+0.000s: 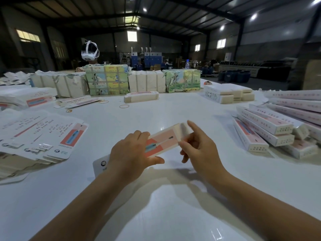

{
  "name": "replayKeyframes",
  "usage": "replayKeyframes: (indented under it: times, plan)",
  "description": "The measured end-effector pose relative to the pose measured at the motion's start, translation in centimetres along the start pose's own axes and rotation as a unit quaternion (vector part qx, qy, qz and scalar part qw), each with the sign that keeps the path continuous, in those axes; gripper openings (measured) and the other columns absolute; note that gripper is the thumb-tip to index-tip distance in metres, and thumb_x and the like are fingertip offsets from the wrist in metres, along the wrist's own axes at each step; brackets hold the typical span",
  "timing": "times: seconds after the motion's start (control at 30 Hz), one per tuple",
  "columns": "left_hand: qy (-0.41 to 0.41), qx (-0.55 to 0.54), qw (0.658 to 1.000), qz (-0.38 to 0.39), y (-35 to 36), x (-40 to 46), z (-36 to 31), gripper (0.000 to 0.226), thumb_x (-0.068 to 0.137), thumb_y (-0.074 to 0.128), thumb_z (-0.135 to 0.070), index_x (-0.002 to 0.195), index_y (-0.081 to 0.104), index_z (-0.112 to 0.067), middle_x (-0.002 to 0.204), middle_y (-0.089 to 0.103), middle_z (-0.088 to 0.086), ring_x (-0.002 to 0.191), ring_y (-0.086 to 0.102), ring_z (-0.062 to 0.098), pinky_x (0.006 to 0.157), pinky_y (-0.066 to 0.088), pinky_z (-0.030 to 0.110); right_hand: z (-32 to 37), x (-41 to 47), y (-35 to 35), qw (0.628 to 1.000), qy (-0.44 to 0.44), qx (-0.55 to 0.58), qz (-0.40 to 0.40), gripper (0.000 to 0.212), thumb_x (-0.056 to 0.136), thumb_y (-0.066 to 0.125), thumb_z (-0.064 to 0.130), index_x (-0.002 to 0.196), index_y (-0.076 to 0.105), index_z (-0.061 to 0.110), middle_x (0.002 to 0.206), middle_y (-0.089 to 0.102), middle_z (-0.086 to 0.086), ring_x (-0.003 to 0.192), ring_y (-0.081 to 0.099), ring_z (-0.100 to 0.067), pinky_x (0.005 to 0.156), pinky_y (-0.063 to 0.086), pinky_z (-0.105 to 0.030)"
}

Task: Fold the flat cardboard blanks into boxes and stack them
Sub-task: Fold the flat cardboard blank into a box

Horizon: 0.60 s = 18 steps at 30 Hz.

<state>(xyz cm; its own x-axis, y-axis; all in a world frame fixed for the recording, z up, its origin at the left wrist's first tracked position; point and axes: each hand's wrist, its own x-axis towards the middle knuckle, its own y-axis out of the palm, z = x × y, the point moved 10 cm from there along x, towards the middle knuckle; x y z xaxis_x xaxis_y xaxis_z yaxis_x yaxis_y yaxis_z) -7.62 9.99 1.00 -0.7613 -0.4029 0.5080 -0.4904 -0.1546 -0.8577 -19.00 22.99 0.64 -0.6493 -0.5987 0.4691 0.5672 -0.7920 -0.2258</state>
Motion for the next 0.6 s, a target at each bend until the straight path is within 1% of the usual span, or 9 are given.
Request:
replayKeyframes:
  times: [0.07,0.1,0.13,0.17,0.23,0.3,0.47,0.53,0.6]
  plan:
    - [0.018,0.022,1.0,-0.007,-0.2,-0.1,-0.5,0.078,0.066,0.048,-0.078,0.121,0.051,-0.022,0.106,0.059,-0.004,0.085,0.054,0.013,0.067,0.045,0.023,-1.2,0.1,0.7,0.998,0.045,-0.008,0.042,0.067,0.092,0.058,0.008,0.138,0.023,0.043,0.085,0.058,0.003,0.063,0.061,-0.011,0.054,0.053,-0.022]
    - [0.026,0.033,0.999,-0.009,-0.1,-0.1,-0.7,0.078,0.066,0.05,-0.077,0.121,0.052,-0.022,0.106,0.059,-0.004,0.084,0.054,0.012,0.066,0.042,0.023,-1.6,0.1,0.9,0.997,0.059,-0.013,0.054,0.066,0.092,0.057,0.007,0.141,0.027,0.039,0.086,0.059,0.002,0.063,0.06,-0.011,0.053,0.052,-0.022]
    - [0.031,0.041,0.999,-0.007,0.0,-0.2,-0.9,0.077,0.067,0.051,-0.077,0.122,0.052,-0.023,0.107,0.059,-0.005,0.084,0.053,0.011,0.066,0.039,0.022,-1.9,0.1,0.9,0.996,0.068,-0.012,0.055,0.058,0.091,0.056,0.005,0.138,0.039,0.033,0.085,0.06,0.002,0.062,0.059,-0.011,0.052,0.05,-0.022]
    - [0.031,0.044,0.999,-0.006,0.0,-0.2,-0.9,0.077,0.068,0.051,-0.077,0.123,0.051,-0.023,0.108,0.059,-0.005,0.085,0.052,0.011,0.067,0.038,0.021,-2.1,0.2,0.8,0.996,0.071,-0.001,0.048,0.045,0.089,0.056,0.002,0.127,0.052,0.026,0.083,0.061,0.001,0.061,0.059,-0.011,0.05,0.049,-0.023]
    - [0.028,0.038,0.999,-0.011,0.1,-0.2,-1.1,0.076,0.068,0.055,-0.076,0.121,0.052,-0.022,0.107,0.059,-0.005,0.086,0.054,0.013,0.068,0.041,0.023,-1.9,0.3,0.5,0.997,0.065,0.027,0.038,0.032,0.086,0.055,-0.002,0.104,0.065,0.022,0.077,0.062,-0.002,0.058,0.058,-0.011,0.046,0.046,-0.025]
    - [0.033,0.031,0.999,-0.019,0.0,-0.2,-1.3,0.075,0.066,0.058,-0.075,0.118,0.055,-0.02,0.103,0.06,-0.003,0.084,0.056,0.016,0.067,0.043,0.026,-1.8,0.3,0.7,0.996,0.06,0.044,0.041,0.038,0.084,0.054,-0.004,0.09,0.068,0.03,0.075,0.063,0.003,0.057,0.057,-0.01,0.045,0.045,-0.026]
    - [0.024,0.039,0.999,-0.002,0.8,-0.2,-1.5,0.076,0.066,0.053,-0.079,0.118,0.052,-0.024,0.105,0.058,-0.007,0.087,0.054,0.014,0.069,0.045,0.025,-1.8,0.4,1.6,0.996,0.049,0.009,0.073,0.064,0.089,0.048,0.0,0.068,0.067,0.056,0.086,0.06,0.008,0.065,0.055,-0.004,0.049,0.041,-0.011]
    - [0.016,0.037,0.999,0.001,1.0,-0.1,-1.4,0.076,0.066,0.052,-0.08,0.12,0.049,-0.026,0.106,0.056,-0.009,0.088,0.053,0.011,0.07,0.046,0.023,-1.7,0.5,1.6,0.996,0.042,-0.012,0.072,0.057,0.091,0.048,0.005,0.071,0.066,0.055,0.088,0.06,0.006,0.073,0.055,-0.008,0.056,0.042,-0.011]
    - [0.005,0.029,1.0,0.005,1.2,0.0,-1.3,0.076,0.067,0.05,-0.081,0.12,0.049,-0.026,0.106,0.056,-0.009,0.088,0.053,0.011,0.07,0.046,0.023,-1.5,0.7,1.1,0.996,0.023,-0.077,0.05,0.041,0.092,0.052,0.016,0.079,0.063,0.052,0.09,0.057,0.008,0.083,0.053,-0.005,0.067,0.04,-0.009]
